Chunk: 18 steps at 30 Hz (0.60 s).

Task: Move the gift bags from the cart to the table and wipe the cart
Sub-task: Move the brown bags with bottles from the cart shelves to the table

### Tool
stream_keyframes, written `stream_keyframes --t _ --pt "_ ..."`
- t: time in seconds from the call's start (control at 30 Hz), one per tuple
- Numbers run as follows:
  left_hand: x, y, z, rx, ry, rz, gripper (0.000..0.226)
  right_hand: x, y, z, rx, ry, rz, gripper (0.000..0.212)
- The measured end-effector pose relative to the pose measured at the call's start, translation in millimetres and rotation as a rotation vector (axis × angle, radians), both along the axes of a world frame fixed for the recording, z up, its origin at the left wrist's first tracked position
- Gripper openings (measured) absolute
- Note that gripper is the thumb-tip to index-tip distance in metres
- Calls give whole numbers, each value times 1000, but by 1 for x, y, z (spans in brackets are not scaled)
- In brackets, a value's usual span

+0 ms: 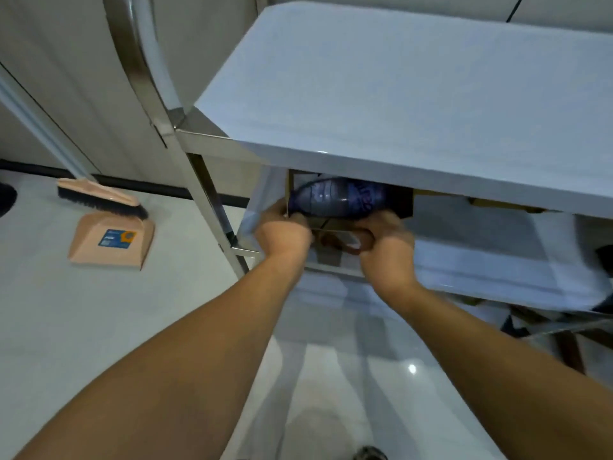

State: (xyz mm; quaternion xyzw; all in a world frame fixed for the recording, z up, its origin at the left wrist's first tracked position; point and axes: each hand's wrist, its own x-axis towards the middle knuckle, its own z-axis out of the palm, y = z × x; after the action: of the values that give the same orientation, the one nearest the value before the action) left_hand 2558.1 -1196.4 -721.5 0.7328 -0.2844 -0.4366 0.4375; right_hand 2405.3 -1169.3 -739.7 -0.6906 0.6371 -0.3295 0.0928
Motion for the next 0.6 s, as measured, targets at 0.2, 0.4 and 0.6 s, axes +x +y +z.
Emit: stream_keyframes --t 0.2,0.4,0.6 --pt "-22 52 48 223 9 2 15 -11 70 64 198 -3 -85 33" --pt "-38 77 85 424 50 86 5 -35 119 113 585 161 147 23" --pt "-35 102 89 512 36 91 13 -43 123 146 815 588 372 28"
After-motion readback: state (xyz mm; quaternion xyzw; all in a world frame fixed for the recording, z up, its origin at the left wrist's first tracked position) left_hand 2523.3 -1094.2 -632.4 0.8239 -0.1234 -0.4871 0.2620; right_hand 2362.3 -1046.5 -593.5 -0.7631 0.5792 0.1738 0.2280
